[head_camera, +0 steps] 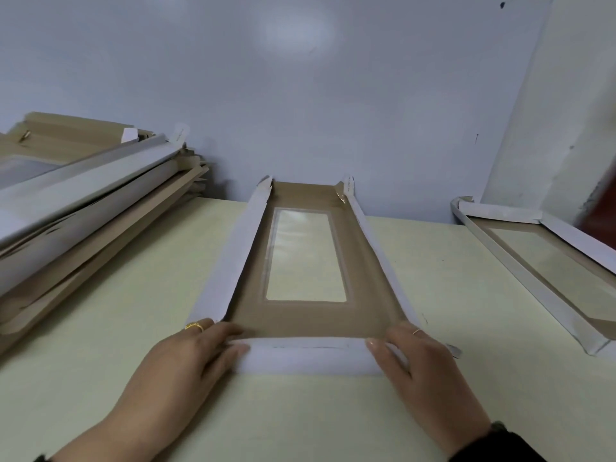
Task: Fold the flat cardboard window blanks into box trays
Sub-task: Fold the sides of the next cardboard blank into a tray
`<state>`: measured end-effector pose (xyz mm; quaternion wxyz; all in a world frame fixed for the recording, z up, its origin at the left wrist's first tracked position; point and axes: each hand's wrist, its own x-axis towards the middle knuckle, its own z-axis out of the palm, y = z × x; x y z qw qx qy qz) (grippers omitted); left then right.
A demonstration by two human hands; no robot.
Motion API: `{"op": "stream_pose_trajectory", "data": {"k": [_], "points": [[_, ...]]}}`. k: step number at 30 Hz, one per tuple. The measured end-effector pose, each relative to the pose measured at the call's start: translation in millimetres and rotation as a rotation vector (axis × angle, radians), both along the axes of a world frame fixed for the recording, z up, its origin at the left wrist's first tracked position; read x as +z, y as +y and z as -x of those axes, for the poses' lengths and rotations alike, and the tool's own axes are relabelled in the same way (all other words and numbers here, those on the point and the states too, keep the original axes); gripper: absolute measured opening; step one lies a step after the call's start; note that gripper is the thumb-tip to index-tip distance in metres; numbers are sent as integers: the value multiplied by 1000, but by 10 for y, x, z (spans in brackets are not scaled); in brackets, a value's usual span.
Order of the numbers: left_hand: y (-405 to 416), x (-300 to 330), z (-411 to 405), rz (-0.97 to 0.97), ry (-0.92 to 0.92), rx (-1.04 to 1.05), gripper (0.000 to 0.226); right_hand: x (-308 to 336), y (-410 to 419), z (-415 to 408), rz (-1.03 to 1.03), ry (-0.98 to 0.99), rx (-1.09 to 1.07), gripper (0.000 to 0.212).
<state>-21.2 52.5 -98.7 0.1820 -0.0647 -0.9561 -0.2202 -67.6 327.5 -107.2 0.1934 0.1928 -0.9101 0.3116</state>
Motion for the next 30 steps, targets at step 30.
{"op": "stream_pose_trajectory", "data": {"k": [30], "points": [[262,-26,143,203,-131,-40,43,59,-10,162,-241,-124,235,28]]}}
